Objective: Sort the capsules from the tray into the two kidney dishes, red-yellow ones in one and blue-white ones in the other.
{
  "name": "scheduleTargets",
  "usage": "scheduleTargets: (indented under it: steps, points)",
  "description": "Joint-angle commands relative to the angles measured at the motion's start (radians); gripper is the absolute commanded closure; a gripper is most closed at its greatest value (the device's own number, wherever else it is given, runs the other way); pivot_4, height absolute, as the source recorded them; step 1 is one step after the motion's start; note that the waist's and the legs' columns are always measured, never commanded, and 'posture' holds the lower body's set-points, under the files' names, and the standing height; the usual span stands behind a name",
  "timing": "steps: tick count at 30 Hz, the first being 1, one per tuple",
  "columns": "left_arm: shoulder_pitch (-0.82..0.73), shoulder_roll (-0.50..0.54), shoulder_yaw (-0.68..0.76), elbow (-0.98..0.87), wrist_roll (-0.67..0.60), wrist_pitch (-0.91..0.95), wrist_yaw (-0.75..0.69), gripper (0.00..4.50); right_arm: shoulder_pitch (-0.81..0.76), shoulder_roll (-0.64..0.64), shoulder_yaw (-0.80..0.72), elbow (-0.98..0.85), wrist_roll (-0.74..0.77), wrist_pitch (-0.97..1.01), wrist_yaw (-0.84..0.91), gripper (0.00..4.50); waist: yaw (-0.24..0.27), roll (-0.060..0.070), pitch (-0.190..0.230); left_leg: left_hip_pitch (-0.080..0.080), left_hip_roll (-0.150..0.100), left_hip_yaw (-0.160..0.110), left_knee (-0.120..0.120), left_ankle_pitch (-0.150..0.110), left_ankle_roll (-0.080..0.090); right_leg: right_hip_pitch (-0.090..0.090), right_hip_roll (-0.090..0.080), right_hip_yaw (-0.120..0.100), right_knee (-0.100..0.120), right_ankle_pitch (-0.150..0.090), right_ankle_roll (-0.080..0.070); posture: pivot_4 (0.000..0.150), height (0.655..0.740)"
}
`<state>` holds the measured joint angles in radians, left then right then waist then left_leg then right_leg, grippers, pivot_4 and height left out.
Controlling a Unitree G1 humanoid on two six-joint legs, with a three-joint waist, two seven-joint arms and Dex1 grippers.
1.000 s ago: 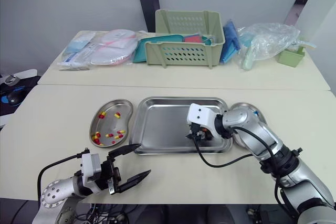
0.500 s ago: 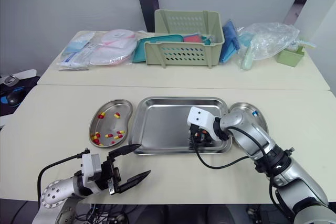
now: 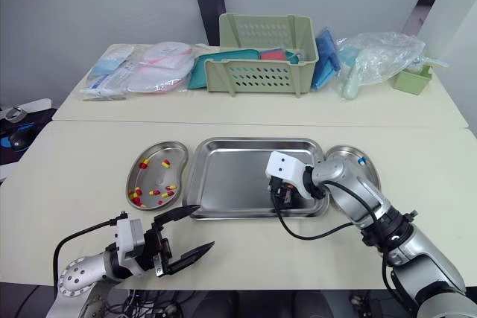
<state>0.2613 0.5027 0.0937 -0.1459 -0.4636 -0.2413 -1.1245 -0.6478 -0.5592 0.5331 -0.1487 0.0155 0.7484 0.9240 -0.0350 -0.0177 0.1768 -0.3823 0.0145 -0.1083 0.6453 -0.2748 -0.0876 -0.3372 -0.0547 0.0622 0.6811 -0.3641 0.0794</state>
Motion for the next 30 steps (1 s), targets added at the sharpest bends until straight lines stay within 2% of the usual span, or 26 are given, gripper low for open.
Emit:
scheduleTargets:
  steps: [1, 10, 17, 23, 30]
  points:
    - [0.007, -0.001, -0.002, -0.009, 0.000, -0.018, 0.004, 0.00, 0.002, 0.007, 0.002, -0.010, -0.006, -0.024, 0.009, 3.88, 0.000, 0.000, 0.000, 0.000, 0.000, 0.000, 0.000, 0.000, 0.000, 0.000, 0.000, 0.000, 0.000, 0.000, 0.000, 0.150, 0.7400]
    - [0.003, -0.001, -0.004, -0.006, 0.001, -0.022, 0.008, 0.00, -0.027, 0.018, -0.032, -0.059, 0.005, -0.046, 0.019, 3.88, 0.000, 0.000, 0.000, 0.000, 0.000, 0.000, 0.000, 0.000, 0.000, 0.000, 0.000, 0.000, 0.000, 0.000, 0.000, 0.150, 0.7400]
    - [-0.008, 0.007, -0.017, -0.016, -0.012, -0.019, -0.015, 0.00, 0.031, -0.073, -0.176, -0.310, 0.114, 0.074, 0.044, 3.88, 0.005, 0.001, 0.001, -0.002, 0.000, -0.001, 0.000, 0.000, 0.000, -0.001, 0.000, -0.001, -0.001, 0.000, 0.000, 0.150, 0.7400]
    - [-0.020, 0.026, -0.040, -0.016, -0.035, -0.010, -0.080, 0.00, 0.273, -0.246, -0.467, -0.535, 0.241, 0.156, 0.055, 3.88, 0.008, 0.001, 0.002, -0.003, 0.000, -0.001, 0.000, 0.000, 0.000, 0.000, 0.000, -0.001, -0.002, 0.000, 0.000, 0.150, 0.7400]
    - [-0.053, 0.043, -0.061, 0.006, -0.049, -0.017, -0.160, 0.00, 0.538, -0.368, -0.756, -0.565, 0.290, 0.147, 0.048, 3.88, 0.003, 0.001, 0.002, -0.002, 0.000, 0.000, -0.001, 0.000, 0.000, 0.000, 0.000, 0.000, -0.001, 0.000, 0.000, 0.150, 0.7400]
